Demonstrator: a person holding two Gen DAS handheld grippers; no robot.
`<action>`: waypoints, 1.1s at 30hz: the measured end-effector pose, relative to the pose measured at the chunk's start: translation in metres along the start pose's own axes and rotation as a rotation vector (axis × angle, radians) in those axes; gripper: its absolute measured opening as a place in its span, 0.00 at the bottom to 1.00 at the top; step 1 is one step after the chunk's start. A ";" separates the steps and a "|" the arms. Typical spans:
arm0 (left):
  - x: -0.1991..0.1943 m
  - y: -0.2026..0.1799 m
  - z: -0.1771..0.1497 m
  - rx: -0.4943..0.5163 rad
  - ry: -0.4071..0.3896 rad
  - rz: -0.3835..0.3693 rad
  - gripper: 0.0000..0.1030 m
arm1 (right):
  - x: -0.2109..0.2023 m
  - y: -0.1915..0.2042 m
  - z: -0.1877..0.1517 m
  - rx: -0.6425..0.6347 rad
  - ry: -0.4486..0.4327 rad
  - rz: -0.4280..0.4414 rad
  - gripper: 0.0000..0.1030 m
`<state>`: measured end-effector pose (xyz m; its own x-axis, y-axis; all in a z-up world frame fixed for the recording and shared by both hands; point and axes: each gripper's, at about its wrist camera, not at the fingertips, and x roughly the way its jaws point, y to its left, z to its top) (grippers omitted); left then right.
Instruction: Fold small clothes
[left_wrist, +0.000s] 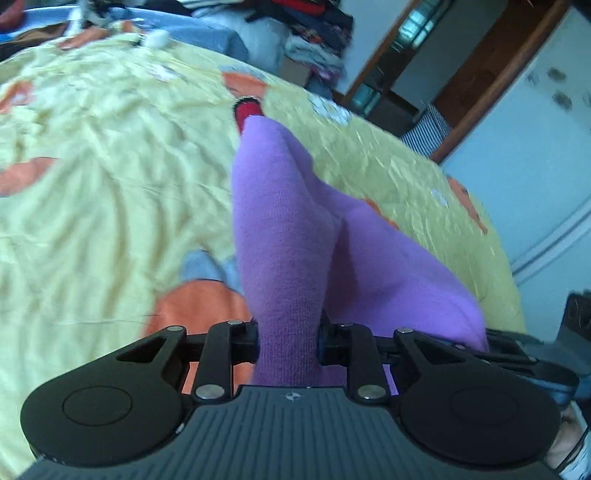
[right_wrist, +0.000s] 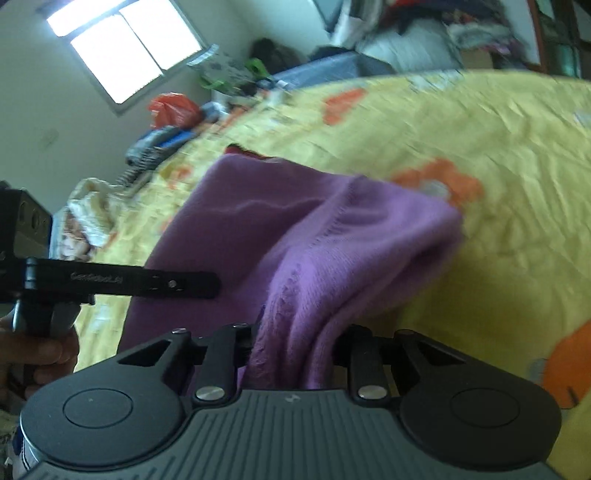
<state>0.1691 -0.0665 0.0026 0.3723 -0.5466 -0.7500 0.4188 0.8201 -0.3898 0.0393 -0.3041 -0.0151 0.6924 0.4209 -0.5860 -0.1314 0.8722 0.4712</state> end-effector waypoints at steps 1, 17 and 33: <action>-0.007 0.009 0.000 -0.006 -0.013 -0.002 0.26 | -0.003 0.010 0.001 -0.008 -0.015 0.010 0.22; -0.046 0.099 -0.114 -0.279 0.095 -0.143 0.75 | 0.003 -0.003 -0.060 0.023 0.015 -0.096 0.64; -0.056 0.111 -0.151 -0.334 0.187 -0.181 0.06 | -0.019 0.018 -0.075 0.008 0.031 -0.147 0.57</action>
<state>0.0696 0.0807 -0.0796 0.1475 -0.6724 -0.7254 0.1606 0.7400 -0.6532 -0.0294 -0.2778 -0.0444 0.6815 0.2964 -0.6691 -0.0246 0.9231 0.3839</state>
